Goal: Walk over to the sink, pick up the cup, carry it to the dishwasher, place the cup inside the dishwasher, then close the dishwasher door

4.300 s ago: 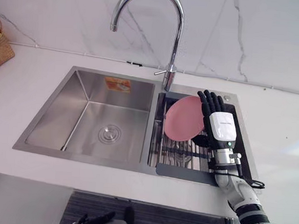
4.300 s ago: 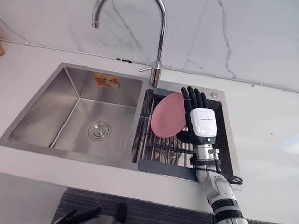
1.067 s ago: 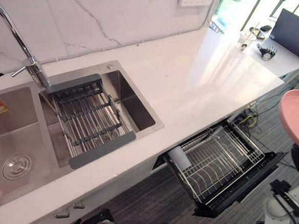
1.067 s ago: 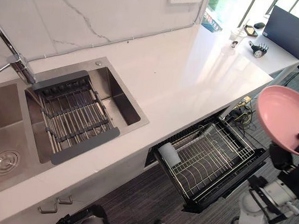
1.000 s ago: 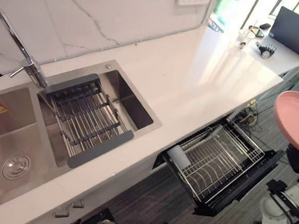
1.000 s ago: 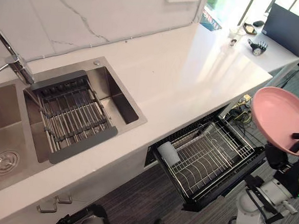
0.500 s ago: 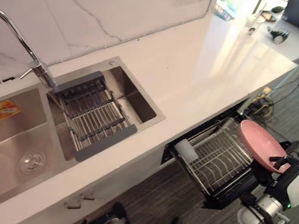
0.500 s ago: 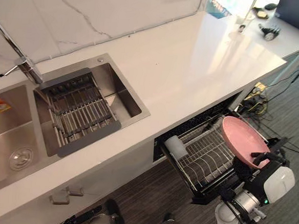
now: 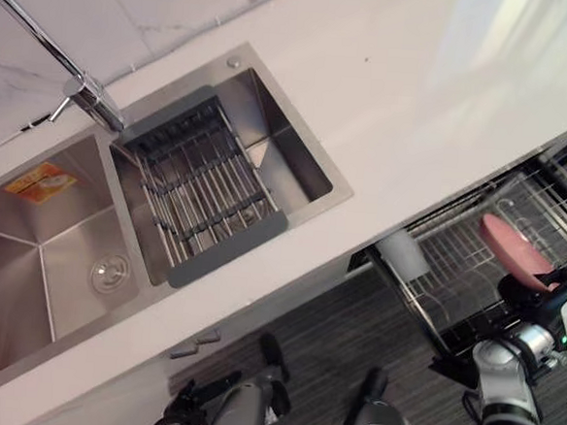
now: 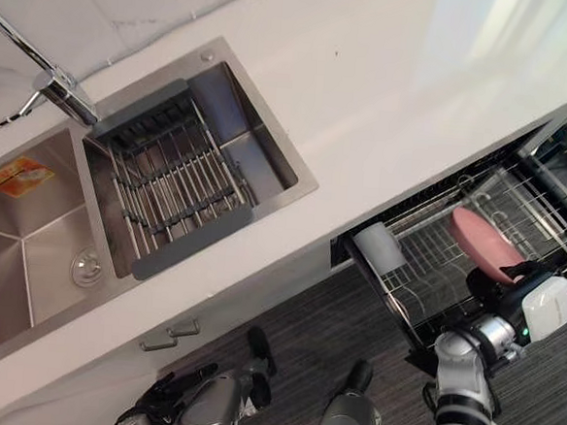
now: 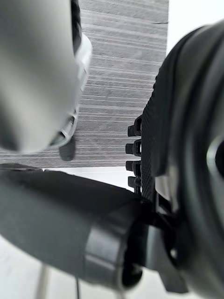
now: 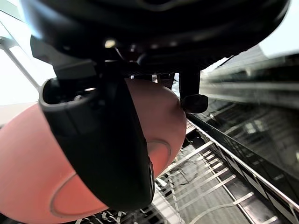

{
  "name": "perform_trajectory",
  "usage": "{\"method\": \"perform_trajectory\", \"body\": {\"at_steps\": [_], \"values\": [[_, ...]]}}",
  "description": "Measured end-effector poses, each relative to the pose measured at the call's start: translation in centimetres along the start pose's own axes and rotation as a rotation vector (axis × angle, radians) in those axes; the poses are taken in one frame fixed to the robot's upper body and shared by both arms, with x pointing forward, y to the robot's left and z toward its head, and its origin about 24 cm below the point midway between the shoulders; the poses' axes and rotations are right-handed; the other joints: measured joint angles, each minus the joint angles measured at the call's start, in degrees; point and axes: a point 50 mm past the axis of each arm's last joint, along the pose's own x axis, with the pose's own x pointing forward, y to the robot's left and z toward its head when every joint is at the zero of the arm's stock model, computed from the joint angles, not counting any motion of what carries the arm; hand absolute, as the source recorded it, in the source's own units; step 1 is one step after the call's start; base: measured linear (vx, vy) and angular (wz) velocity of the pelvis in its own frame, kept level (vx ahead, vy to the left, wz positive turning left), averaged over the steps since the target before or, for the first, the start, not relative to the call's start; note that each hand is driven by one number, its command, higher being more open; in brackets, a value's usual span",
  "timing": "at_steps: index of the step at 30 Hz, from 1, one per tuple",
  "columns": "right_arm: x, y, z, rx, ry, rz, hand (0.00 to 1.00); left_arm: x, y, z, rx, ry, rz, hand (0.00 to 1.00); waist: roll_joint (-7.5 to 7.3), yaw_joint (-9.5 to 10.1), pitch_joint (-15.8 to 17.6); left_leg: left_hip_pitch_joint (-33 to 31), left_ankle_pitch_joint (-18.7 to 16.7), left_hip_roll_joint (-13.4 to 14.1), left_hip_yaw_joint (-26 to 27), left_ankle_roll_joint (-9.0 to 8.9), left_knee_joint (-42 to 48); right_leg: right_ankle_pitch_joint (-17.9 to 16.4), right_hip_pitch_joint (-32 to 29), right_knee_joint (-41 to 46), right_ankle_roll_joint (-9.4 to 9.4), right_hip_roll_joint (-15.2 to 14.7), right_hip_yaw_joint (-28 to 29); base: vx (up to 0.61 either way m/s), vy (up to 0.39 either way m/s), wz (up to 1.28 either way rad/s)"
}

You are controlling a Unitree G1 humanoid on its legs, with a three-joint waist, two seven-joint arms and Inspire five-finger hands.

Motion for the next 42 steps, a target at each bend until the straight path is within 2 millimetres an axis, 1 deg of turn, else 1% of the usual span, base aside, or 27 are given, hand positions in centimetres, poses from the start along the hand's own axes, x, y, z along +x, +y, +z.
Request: {"method": "perform_trajectory", "body": {"at_steps": [1,2,3,6,8,10,13,17,21,23,25,26,27,28,29,30,31,32,34,35,36,37,38,39,40,41,42], "values": [[0.4,0.1,0.3,-0.005,0.0,0.0,0.0,0.1,-0.2,0.2,-0.005,-0.005,-0.009,1.0,0.15,0.01,0.48,-0.47,0.21,-0.01,-0.26,-0.07,0.0,0.02,-0.62,0.28,-0.05,-0.09,0.15,-0.03,0.006,-0.1],[1.2,0.3,1.2,0.001,0.0,0.01,1.0,0.2,-0.9,0.9,-0.013,-0.018,-0.032,1.0,0.45,0.03,2.02,-1.3,0.56,-0.04,-0.36,-0.11,0.0,0.12,-2.15,1.07,-0.18,-0.32,0.76,-0.03,0.013,-0.12],[1.6,0.4,1.8,0.005,-0.012,0.02,1.0,0.3,-1.3,1.2,-0.008,-0.024,-0.044,1.0,0.73,0.0,2.8,-1.82,0.65,-0.06,-0.38,-0.09,0.0,0.2,-2.89,1.37,-0.27,-0.42,0.96,-0.02,0.018,-0.13],[2.5,1.0,2.6,-0.021,-0.018,0.076,1.0,0.4,-2.3,1.6,0.022,-0.032,-0.076,1.0,1.41,0.0,3.63,-3.42,1.61,-0.4,-1.04,-0.17,-0.01,0.59,-4.76,1.7,-0.37,-0.89,1.18,-0.01,0.009,-0.01],[2.5,1.6,2.8,-0.002,0.008,0.122,1.0,0.5,-2.7,2.0,0.018,-0.039,-0.089,1.0,1.7,0.03,4.1,-3.86,2.29,-0.62,-1.98,-0.79,-0.01,0.79,-5.26,1.77,-0.45,-1.17,1.32,0.0,0.0,0.0],[2.2,2.4,2.9,0.008,0.023,0.181,1.0,0.5,-2.9,2.1,0.02,-0.043,-0.093,1.0,2.25,0.05,4.29,-4.29,2.48,-0.63,-3.46,-1.01,-0.01,1.03,-5.86,1.79,-0.54,-1.2,1.56,-0.02,-0.001,-0.04],[1.8,3.0,3.1,0.026,0.033,0.235,1.0,0.6,-3.4,2.3,0.04,-0.042,-0.107,1.0,3.28,0.09,4.76,-4.49,2.51,-0.77,-4.02,-1.05,-0.03,1.48,-6.19,1.7,-0.51,-1.29,1.79,-0.04,0.026,-0.02],[1.4,3.4,3.3,0.082,0.06,0.265,1.0,0.6,-3.4,2.4,0.04,-0.046,-0.111,1.0,3.28,0.05,4.76,-4.47,2.69,-0.81,-4.71,-1.26,-0.04,1.99,-6.17,1.37,-0.59,-1.27,1.91,-0.05,0.021,-0.02],[0.9,2.6,5.5,0.249,-0.016,0.268,1.0,0.6,-3.4,2.4,0.042,-0.047,-0.12,1.0,3.08,-0.71,4.78,-3.83,2.98,-0.96,-4.92,-1.51,-0.1,2.84,-5.42,0.48,-0.54,-1.23,2.27,-0.05,0.019,-0.04],[0.0,2.0,6.4,0.346,-0.063,0.282,1.0,0.5,-3.2,2.3,0.049,-0.047,-0.114,1.0,2.27,-1.38,4.48,-2.92,2.97,-0.97,-4.93,-1.51,-0.2,3.14,-4.37,-0.13,-0.44,-1.11,2.3,-0.03,0.012,-0.02],[-1.2,1.1,6.6,0.413,-0.101,0.273,1.0,0.5,-2.9,2.3,0.046,-0.049,-0.104,1.0,0.7,-1.62,3.64,-1.61,2.97,-0.96,-4.77,-1.52,-0.45,3.2,-3.06,-0.6,-0.37,-0.98,2.38,-0.01,-0.002,-0.07],[-2.2,-0.2,6.3,0.491,-0.12,0.236,1.0,0.4,-2.1,2.2,0.046,-0.054,-0.083,1.0,-1.83,-1.65,2.36,-0.21,2.94,-0.89,-4.4,-1.51,-0.81,2.62,-1.91,-1.57,-0.03,-0.8,2.84,0.01,-0.014,-0.14],[-2.5,-0.8,6.3,0.529,-0.124,0.212,1.0,0.4,-1.9,2.1,0.051,-0.053,-0.076,1.0,-2.61,-1.72,1.85,0.35,2.91,-0.87,-4.2,-1.53,-1.16,2.42,-1.62,-1.87,-0.31,-0.67,3.11,0.02,-0.018,-0.16],[-2.6,-1.9,6.1,0.583,-0.128,0.166,1.0,0.4,-1.5,1.9,0.047,-0.045,-0.063,1.0,-3.65,-2.17,1.19,0.94,2.6,-0.82,-4.01,-1.53,-1.41,2.42,-1.1,-2.2,-0.29,-0.4,3.52,0.03,-0.006,-0.13],[-2.3,-3.8,5.8,0.647,-0.141,0.084,1.0,0.3,-1.0,1.6,0.047,-0.034,-0.049,1.0,-4.58,-2.67,0.25,1.72,1.23,-0.59,-3.8,-0.91,-1.41,2.41,-0.47,-2.38,-0.15,-0.09,3.75,0.05,0.01,-0.13],[-2.0,-5.2,5.5,0.688,-0.149,0.021,1.0,0.3,-0.7,1.3,0.056,-0.025,-0.038,1.0,-5.24,-3.11,-0.27,2.44,0.22,-0.47,-3.57,-0.58,-1.41,2.41,0.1,-2.49,-0.02,0.07,3.95,0.06,0.019,-0.16],[-1.6,-6.8,4.8,0.718,-0.148,-0.048,1.0,0.3,-0.3,1.2,0.066,-0.018,-0.025,1.0,-6.25,-3.27,-0.93,3.11,-0.15,-0.56,-3.14,-0.55,-1.42,2.52,0.68,-2.86,0.14,0.0,4.32,0.05,0.022,-0.14],[-1.4,-7.7,4.4,0.729,-0.146,-0.09,1.0,0.2,0.0,1.1,0.07,-0.013,-0.017,1.0,-6.8,-3.44,-1.36,3.53,-0.38,-0.58,-2.98,-0.56,-1.42,2.61,1.14,-3.1,0.26,0.01,4.43,0.06,0.01,-0.1],[-0.9,-10.4,2.0,0.739,-0.107,-0.232,1.0,0.1,1.1,0.8,0.039,0.005,0.017,1.0,-8.56,-4.93,-3.04,4.94,-1.05,-0.47,-2.72,-0.75,-1.44,2.76,2.85,-3.86,0.44,0.12,4.54,0.08,-0.004,-0.06],[-0.9,-11.0,1.2,0.728,-0.089,-0.259,1.0,0.1,1.3,0.7,0.039,0.011,0.021,1.0,-8.82,-5.16,-3.64,5.15,-1.16,-0.44,-2.57,-0.8,-1.44,2.8,3.03,-3.98,0.45,0.19,4.66,0.09,-0.004,-0.08],[-1.0,-11.8,-0.2,0.717,-0.051,-0.289,1.0,0.1,1.4,0.4,0.038,0.022,0.026,1.0,-8.94,-5.5,-4.65,5.53,-1.21,-0.59,-2.41,-0.87,-1.43,3.16,3.37,-4.0,0.54,0.26,4.67,0.08,-0.003,-0.03],[-1.2,-12.1,-2.0,0.704,0.006,-0.293,1.0,0.0,1.4,0.2,0.036,0.029,0.026,1.0,-8.9,-6.15,-5.58,5.83,-1.22,-0.51,-2.42,-0.89,-1.43,3.06,3.79,-4.01,0.52,0.35,4.49,0.09,-0.008,0.0],[-1.4,-12.0,-2.9,0.705,0.045,-0.287,1.0,0.0,1.3,0.1,0.035,0.031,0.025,1.0,-8.9,-6.35,-5.8,6.21,-1.25,-0.45,-2.42,-0.93,-1.43,2.96,4.2,-4.01,0.5,0.42,4.44,0.06,-0.019,0.03],[-2.0,-11.7,-5.1,0.715,0.143,-0.264,1.0,0.0,1.1,0.0,0.033,0.034,0.02,1.0,-8.75,-6.39,-6.38,6.8,-1.29,-0.27,-2.45,-0.99,-1.44,2.73,4.91,-4.02,0.41,0.6,4.28,0.03,-0.026,0.04],[-3.0,-11.0,-7.3,0.74,0.255,-0.234,1.0,0.0,0.9,-0.2,0.031,0.038,0.017,1.0,-8.6,-6.37,-6.97,7.29,-1.3,-0.07,-2.6,-1.03,-1.44,2.4,5.46,-3.96,0.33,0.8,3.93,0.02,-0.028,0.05],[-3.7,-10.5,-8.3,0.768,0.316,-0.218,1.0,0.0,0.9,-0.2,0.03,0.041,0.019,1.0,-8.46,-6.35,-7.22,7.47,-1.29,0.04,-2.72,-1.05,-1.44,2.23,5.75,-3.93,0.32,0.89,3.7,0.0,-0.035,0.14],[-5.5,-9.6,-10.3,0.829,0.438,-0.192,1.0,0.0,0.8,-0.5,0.028,0.05,0.023,1.0,-8.05,-6.31,-7.69,7.7,-1.22,0.18,-3.19,-1.16,-1.44,1.67,6.37,-3.83,0.59,1.02,2.93,-0.01,-0.032,0.19]]}}
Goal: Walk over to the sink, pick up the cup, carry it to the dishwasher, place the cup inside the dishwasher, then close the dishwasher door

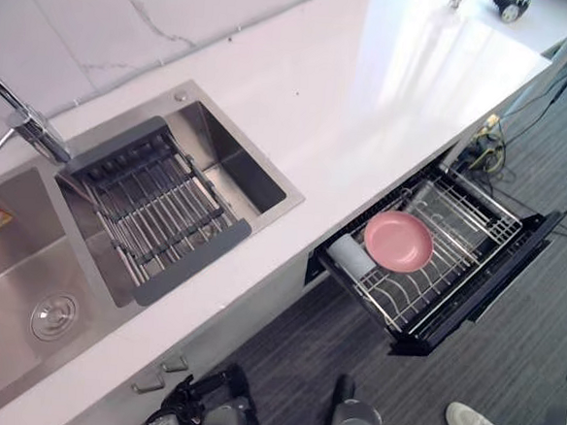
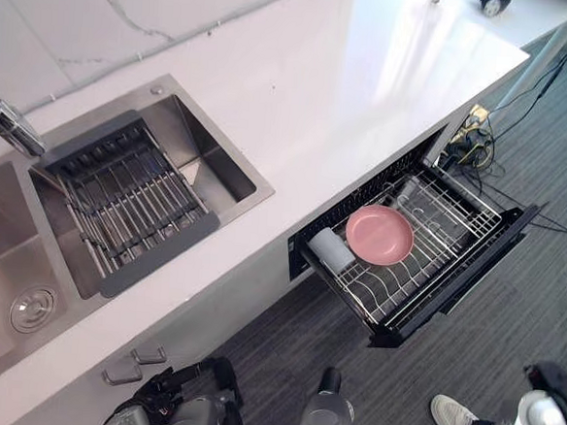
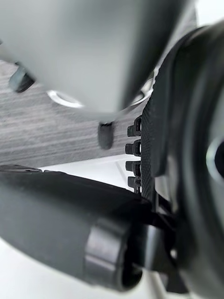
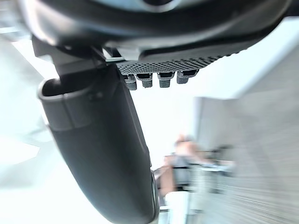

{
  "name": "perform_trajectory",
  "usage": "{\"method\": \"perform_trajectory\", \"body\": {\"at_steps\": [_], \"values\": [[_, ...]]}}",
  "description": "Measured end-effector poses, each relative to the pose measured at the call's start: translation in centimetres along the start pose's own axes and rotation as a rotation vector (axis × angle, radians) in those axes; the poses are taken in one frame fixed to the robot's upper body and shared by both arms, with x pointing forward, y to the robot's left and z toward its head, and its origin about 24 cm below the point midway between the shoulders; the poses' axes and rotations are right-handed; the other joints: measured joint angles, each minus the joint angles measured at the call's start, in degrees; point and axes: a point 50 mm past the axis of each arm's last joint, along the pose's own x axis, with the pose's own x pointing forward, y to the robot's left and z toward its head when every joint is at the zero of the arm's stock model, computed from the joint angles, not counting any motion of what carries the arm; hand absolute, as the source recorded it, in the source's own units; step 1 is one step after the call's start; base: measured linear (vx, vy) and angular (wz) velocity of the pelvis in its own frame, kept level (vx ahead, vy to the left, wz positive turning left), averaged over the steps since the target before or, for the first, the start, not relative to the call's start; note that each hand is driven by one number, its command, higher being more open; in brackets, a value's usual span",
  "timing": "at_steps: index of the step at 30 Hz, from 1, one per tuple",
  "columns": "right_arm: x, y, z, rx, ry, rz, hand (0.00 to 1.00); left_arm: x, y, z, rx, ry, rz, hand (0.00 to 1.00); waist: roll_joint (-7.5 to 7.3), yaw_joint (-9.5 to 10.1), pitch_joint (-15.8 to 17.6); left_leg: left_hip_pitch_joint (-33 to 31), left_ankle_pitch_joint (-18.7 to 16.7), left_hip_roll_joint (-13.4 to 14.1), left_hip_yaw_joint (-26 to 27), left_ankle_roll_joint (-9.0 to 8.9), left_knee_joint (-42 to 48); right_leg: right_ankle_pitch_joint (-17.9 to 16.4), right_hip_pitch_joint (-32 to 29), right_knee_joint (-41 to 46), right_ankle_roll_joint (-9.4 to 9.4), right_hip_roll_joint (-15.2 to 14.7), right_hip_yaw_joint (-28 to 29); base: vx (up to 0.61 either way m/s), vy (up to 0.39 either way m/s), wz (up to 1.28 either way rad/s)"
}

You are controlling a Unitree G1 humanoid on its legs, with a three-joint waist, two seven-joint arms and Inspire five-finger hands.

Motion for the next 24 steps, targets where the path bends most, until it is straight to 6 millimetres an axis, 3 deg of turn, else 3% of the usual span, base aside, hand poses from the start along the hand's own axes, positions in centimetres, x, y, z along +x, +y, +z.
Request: {"method": "perform_trajectory", "body": {"at_steps": [1,4,6,9,11,20,24], "values": [[-1.0,-0.9,-2.2,0.064,0.114,-0.014,1.0,0.0,0.0,-0.4,0.003,0.011,0.005,1.0,0.49,0.18,-0.35,0.11,0.03,0.04,-0.33,-0.06,0.0,-0.33,0.42,0.09,-0.01,0.03,-0.49,-0.02,-0.026,0.19],[-3.4,-1.5,-5.8,0.188,0.29,-0.018,1.0,-0.2,-0.1,-1.2,0.007,0.035,0.006,1.0,1.51,1.22,-1.02,0.08,-0.14,-0.05,-0.59,-0.26,-0.04,-0.49,0.88,0.06,-0.18,-0.03,-1.04,-0.03,0.004,0.11],[-6.0,-0.1,-8.0,0.216,0.408,0.081,1.0,-0.4,0.1,-2.4,0.011,0.059,0.016,1.0,2.39,2.06,-1.58,0.07,-0.99,-0.15,-0.26,0.08,-0.28,-0.56,1.65,0.01,-0.05,-0.29,-2.16,-0.01,0.018,0.23],[-8.4,3.3,-9.3,0.211,0.483,0.28,1.0,-0.4,0.4,-2.6,0.001,0.055,0.022,1.0,2.31,3.9,-1.69,0.04,-1.08,0.08,2.36,0.3,-0.29,-1.0,3.2,0.01,0.58,-1.1,-5.16,0.02,0.018,0.57],[-8.5,3.0,-9.6,0.186,0.49,0.267,1.0,-0.5,0.8,-2.6,-0.02,0.042,0.032,1.0,1.91,5.18,-1.8,-0.05,-0.57,-0.09,3.05,0.96,-0.28,-1.25,3.86,0.07,0.96,-1.58,-6.09,0.05,0.035,0.32],[-7.7,6.4,-10.1,0.164,0.507,0.357,1.0,-0.6,2.5,-2.6,-0.016,0.026,0.059,1.0,1.65,7.19,-2.13,-0.48,0.78,-2.3,-1.44,1.5,0.0,-0.77,6.33,-0.02,2.24,-2.99,-10.54,0.04,0.018,0.26],[-6.8,8.8,-10.0,0.16,0.537,0.403,1.0,-1.0,3.4,-4.0,-0.02,0.069,0.075,1.0,1.88,8.59,-2.25,-0.77,1.48,-2.81,-4.44,1.7,0.0,-1.48,8.06,0.09,2.68,-2.94,-13.52,-0.07,0.015,0.37]]}}
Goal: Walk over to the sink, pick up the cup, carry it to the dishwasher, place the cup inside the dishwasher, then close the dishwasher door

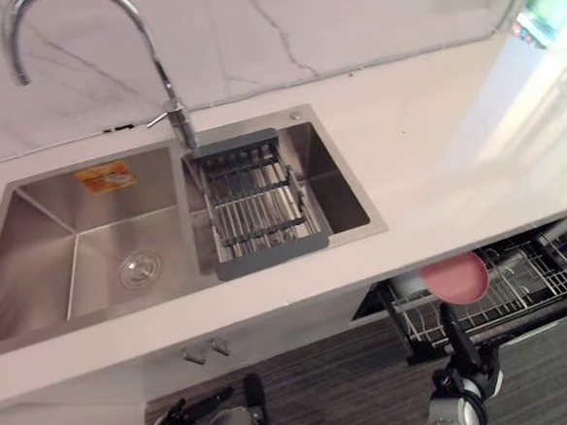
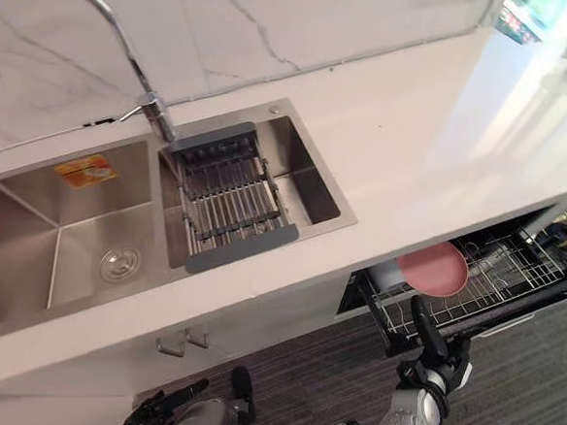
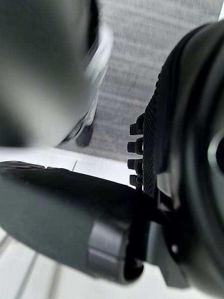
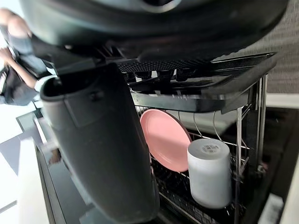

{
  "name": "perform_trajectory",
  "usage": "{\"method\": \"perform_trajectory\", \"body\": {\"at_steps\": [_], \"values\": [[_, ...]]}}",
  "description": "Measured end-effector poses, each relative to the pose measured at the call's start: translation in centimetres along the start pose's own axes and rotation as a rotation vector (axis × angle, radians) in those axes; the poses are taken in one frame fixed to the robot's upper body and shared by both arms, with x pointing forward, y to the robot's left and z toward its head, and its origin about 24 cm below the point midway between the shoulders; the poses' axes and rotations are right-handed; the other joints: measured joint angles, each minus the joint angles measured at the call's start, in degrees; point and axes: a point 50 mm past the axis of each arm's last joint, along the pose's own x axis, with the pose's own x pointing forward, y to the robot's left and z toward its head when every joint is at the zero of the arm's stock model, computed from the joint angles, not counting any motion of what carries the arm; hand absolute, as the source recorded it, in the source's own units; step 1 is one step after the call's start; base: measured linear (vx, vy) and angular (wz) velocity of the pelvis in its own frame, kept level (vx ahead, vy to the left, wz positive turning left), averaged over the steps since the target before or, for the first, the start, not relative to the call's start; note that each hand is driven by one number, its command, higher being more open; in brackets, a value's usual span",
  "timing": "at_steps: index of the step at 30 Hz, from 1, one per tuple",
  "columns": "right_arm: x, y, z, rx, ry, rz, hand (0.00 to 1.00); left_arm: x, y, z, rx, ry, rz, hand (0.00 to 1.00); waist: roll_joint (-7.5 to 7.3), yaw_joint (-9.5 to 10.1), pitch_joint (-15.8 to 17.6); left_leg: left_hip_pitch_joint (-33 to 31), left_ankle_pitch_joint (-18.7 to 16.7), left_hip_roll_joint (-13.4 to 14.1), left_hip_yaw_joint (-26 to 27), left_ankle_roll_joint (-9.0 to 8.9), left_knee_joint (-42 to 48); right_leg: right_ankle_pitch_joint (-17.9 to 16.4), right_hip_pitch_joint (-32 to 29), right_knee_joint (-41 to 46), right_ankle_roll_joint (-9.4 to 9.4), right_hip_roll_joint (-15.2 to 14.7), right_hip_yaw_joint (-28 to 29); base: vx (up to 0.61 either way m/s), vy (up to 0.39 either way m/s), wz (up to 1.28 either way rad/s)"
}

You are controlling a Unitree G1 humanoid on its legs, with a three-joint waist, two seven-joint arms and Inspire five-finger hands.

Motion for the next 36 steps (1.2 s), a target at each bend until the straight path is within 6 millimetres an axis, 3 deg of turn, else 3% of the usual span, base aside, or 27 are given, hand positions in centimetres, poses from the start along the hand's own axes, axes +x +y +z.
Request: {"method": "perform_trajectory", "body": {"at_steps": [3,7,13,17,20,23,25,27,28,29,30,31,32,34,35,36], "values": [[1.2,0.6,1.3,0.005,-0.006,0.01,1.0,-0.1,-0.1,-0.5,-0.024,-0.003,-0.009,1.0,0.81,2.26,-0.03,-1.21,0.51,-0.27,-2.33,0.13,0.01,-0.51,0.3,0.2,-0.09,0.2,-2.11,-0.07,0.025,0.37],[2.4,2.2,2.2,0.056,-0.004,0.039,1.0,-0.2,0.2,-0.7,-0.039,-0.005,-0.01,1.0,1.6,2.93,0.37,-1.92,1.06,-0.35,-3.65,0.33,0.13,-0.96,0.33,0.97,-0.05,0.22,-3.36,-0.05,0.015,0.18],[2.2,2.5,2.0,0.066,0.0,0.135,1.0,-0.3,1.0,-1.2,-0.098,0.003,-0.003,1.0,2.42,2.72,0.84,-3.8,0.65,0.07,-4.72,-0.24,1.14,-1.38,-0.72,1.05,-0.13,0.72,-3.94,-0.07,0.012,0.08],[0.4,2.8,0.7,-0.056,0.035,0.278,1.0,-0.4,1.2,-1.7,-0.162,0.024,0.01,1.0,2.66,2.95,1.0,-4.67,-0.23,-0.3,-4.83,-0.24,0.17,-1.39,-1.46,-0.41,-0.12,1.54,-3.5,-0.07,0.022,0.12],[-1.3,0.8,-1.9,-0.259,0.125,0.317,1.0,-0.4,1.4,-1.8,-0.199,0.026,0.017,1.0,1.19,3.69,0.65,-4.89,-0.23,-1.07,-4.83,-0.21,0.03,-1.89,-1.41,-0.31,0.28,1.07,-3.34,0.03,0.007,0.17],[-3.3,-3.0,-5.7,-0.424,0.309,0.277,1.0,-0.4,1.8,-1.5,-0.204,0.014,0.027,1.0,-1.65,4.11,-0.44,-4.19,-0.69,-2.81,-4.92,0.48,0.02,-4.42,-1.43,3.04,1.27,-1.43,-2.89,0.15,0.007,0.13],[-5.7,-6.2,-8.5,-0.595,0.484,0.257,1.0,-0.3,1.9,-0.6,-0.172,-0.016,0.018,1.0,-3.73,4.13,-0.63,-3.85,-1.26,-4.45,-5.69,0.88,0.02,-5.42,-1.42,6.9,1.87,-3.98,-2.26,0.23,0.01,0.31],[-7.1,-8.1,-9.5,-0.656,0.573,0.236,1.0,-0.1,0.6,0.6,-0.151,-0.043,-0.038,1.0,-3.91,3.93,-0.61,-3.76,-1.82,-5.13,-6.13,1.19,0.05,-5.4,-1.89,10.1,1.84,-5.19,0.19,0.17,0.048,0.38],[-6.9,-8.1,-9.3,-0.692,0.569,0.251,1.0,0.1,-0.4,1.2,-0.146,-0.051,-0.089,1.0,-4.26,3.72,-0.63,-3.39,-2.38,-5.21,-6.29,1.45,0.07,-5.22,-3.6,14.48,1.56,-6.47,2.62,0.16,0.062,0.22],[-6.8,-8.1,-9.2,-0.703,0.564,0.253,1.0,0.1,-0.6,1.6,-0.148,-0.058,-0.108,1.0,-4.6,3.42,-0.6,-3.0,-2.65,-5.19,-6.49,1.47,0.1,-4.96,-4.6,17.44,1.17,-7.12,4.18,0.15,0.06,0.1],[-6.9,-8.1,-9.3,-0.712,0.559,0.249,1.0,0.1,-0.7,2.3,-0.14,-0.078,-0.135,1.0,-5.69,2.89,-0.61,-1.89,-3.43,-5.15,-6.93,1.64,0.24,-3.75,-7.16,24.25,-0.64,-8.43,8.51,0.16,0.054,0.13],[-7.0,-8.2,-9.4,-0.716,0.561,0.239,1.0,0.0,-0.5,2.8,-0.131,-0.09,-0.148,1.0,-6.95,2.33,-0.43,-0.31,-4.84,-5.05,-7.65,1.72,0.77,-0.84,-9.82,31.33,-4.24,-9.14,13.5,0.2,0.048,0.2],[-7.2,-8.4,-9.5,-0.703,0.562,0.223,1.0,0.1,-0.6,3.2,-0.116,-0.095,-0.158,1.0,-6.96,1.73,-0.39,1.56,-6.53,-4.03,-8.69,2.24,1.04,2.71,-12.71,37.98,-4.93,-9.4,18.29,0.17,0.005,0.22],[-7.2,-8.3,-9.6,-0.703,0.57,0.223,1.0,0.2,-0.8,3.4,-0.109,-0.085,-0.161,1.0,-7.02,1.07,-0.43,2.23,-7.45,-2.64,-10.16,2.33,1.59,-4.43,-14.65,39.16,-4.62,-7.47,20.2,0.12,-0.031,0.33],[-7.3,-8.4,-9.8,-0.703,0.598,0.226,1.0,0.3,-1.2,3.9,-0.104,-0.078,-0.171,1.0,-6.9,0.74,-0.41,2.45,-8.08,-1.04,-11.54,1.93,2.02,-9.1,-16.26,35.15,-4.19,-4.11,20.98,0.12,-0.021,0.47],[-7.4,-8.6,-9.9,-0.692,0.624,0.211,1.0,0.4,-1.6,4.2,-0.106,-0.062,-0.182,1.0,-6.98,0.72,-0.42,2.69,-8.55,-0.12,-12.39,1.62,2.15,-9.75,-17.38,28.05,-3.86,-1.37,22.4,0.12,-0.02,0.43]]}}
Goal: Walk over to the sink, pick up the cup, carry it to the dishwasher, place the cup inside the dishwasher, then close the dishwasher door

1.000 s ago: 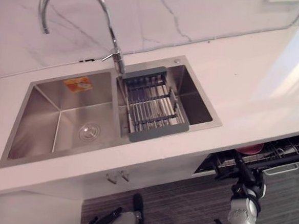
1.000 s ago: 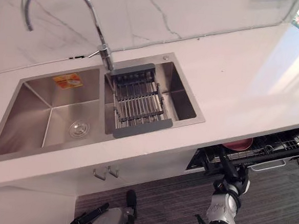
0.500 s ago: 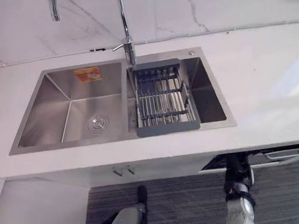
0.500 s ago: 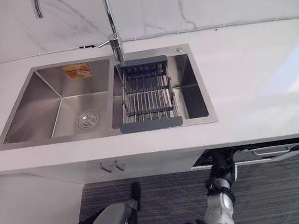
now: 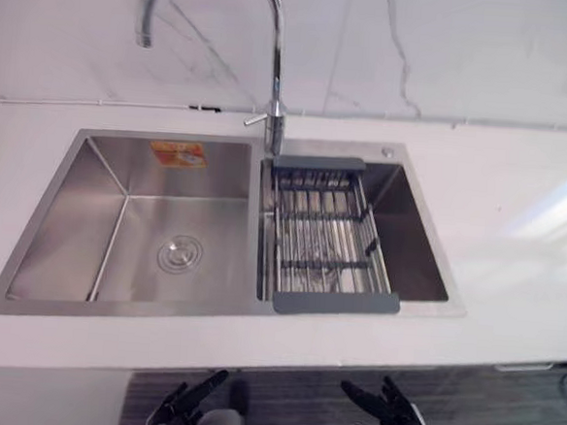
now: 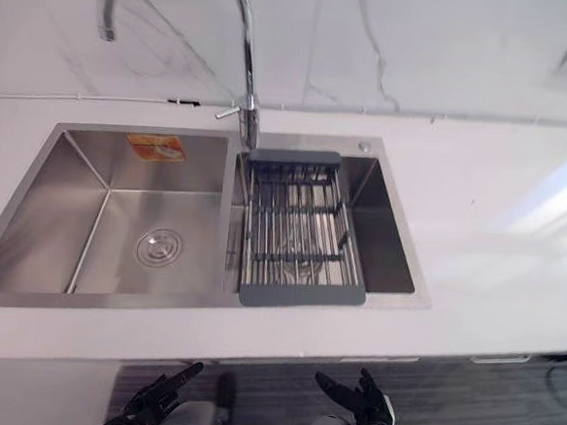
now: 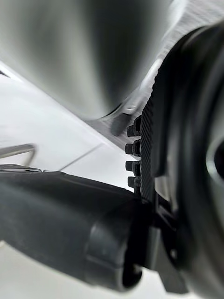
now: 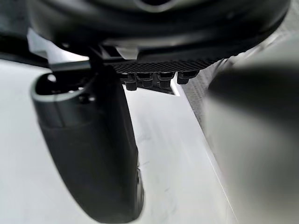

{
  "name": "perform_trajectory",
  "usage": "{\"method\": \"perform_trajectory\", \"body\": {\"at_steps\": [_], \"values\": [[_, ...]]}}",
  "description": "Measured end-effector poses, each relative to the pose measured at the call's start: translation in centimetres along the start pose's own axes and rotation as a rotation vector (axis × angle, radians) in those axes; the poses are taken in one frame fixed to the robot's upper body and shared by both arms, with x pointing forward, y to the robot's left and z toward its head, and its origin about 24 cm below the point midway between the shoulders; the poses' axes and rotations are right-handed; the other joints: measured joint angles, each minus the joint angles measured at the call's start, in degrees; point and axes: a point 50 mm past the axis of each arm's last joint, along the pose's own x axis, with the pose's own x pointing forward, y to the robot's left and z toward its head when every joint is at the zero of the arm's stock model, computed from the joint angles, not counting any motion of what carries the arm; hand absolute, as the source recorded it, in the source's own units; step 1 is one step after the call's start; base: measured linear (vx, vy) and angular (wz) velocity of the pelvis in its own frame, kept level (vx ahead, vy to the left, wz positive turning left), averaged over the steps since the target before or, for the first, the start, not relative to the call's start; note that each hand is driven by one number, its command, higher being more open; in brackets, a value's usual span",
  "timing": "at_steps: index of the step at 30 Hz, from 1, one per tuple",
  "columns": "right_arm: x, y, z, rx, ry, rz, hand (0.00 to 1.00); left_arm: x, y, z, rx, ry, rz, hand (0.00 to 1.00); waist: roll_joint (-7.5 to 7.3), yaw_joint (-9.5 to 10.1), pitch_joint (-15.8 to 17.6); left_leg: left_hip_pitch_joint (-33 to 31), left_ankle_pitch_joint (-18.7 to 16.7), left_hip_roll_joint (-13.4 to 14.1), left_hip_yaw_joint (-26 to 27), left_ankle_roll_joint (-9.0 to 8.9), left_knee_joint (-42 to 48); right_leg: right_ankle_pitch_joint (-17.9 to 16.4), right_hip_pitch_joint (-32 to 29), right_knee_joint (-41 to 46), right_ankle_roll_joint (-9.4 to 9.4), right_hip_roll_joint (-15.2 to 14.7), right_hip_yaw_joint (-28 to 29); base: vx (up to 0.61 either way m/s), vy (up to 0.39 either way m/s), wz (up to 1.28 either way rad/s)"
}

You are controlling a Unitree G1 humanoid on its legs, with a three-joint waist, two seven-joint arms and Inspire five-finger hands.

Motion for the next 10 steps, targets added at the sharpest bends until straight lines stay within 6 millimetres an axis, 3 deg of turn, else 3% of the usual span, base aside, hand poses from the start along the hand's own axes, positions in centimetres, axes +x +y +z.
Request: {"method": "perform_trajectory", "body": {"at_steps": [2,4,5,6,9,10], "values": [[-0.1,-0.5,-0.6,-0.001,0.06,-0.012,1.0,0.0,0.7,-0.2,0.003,0.056,0.018,1.0,-0.39,-1.1,-0.06,1.06,-0.61,-0.33,-1.46,-0.56,-0.04,1.12,-0.31,-10.79,0.89,2.17,3.23,0.13,-0.09,0.54],[-0.4,-0.7,-2.1,0.013,0.15,-0.018,1.0,-0.3,1.5,-0.6,-0.003,0.085,0.034,1.0,-1.99,-1.67,-0.8,1.85,-0.57,-1.92,-2.25,-1.37,-0.08,6.91,0.01,-15.75,1.09,2.26,4.29,0.21,-0.185,0.45],[-0.6,-0.2,-3.2,0.055,0.21,-0.01,1.0,-0.6,2.4,-0.6,-0.01,0.086,0.052,1.0,-4.32,-1.38,-1.74,2.22,-1.14,-3.76,-2.27,-2.22,-0.34,12.36,0.39,-19.08,0.9,1.88,4.53,0.27,-0.287,0.1],[-0.3,-0.3,-2.6,0.06,0.225,0.006,1.0,-0.5,2.3,-0.9,-0.026,0.093,0.058,1.0,-3.01,-1.49,-1.52,2.31,-2.32,-2.34,-1.57,-3.43,0.17,12.64,2.37,-21.59,0.78,2.93,3.44,0.19,-0.232,0.07],[-0.4,-1.1,-2.8,0.056,0.29,0.006,1.0,-0.8,3.3,-1.9,-0.052,0.14,0.063,1.0,-0.6,-1.43,-2.1,4.37,-2.14,0.42,0.35,-4.71,-1.27,13.58,5.84,-27.52,-0.31,6.67,3.0,0.16,-0.152,-0.15],[-0.4,-1.1,-2.9,0.057,0.299,0.004,1.0,-1.0,3.6,-2.3,-0.056,0.159,0.069,1.0,-0.52,-1.55,-2.13,4.95,-2.26,0.79,0.56,-4.9,-1.51,13.6,6.57,-28.15,-0.34,7.11,2.88,0.1,-0.091,-0.06]]}}
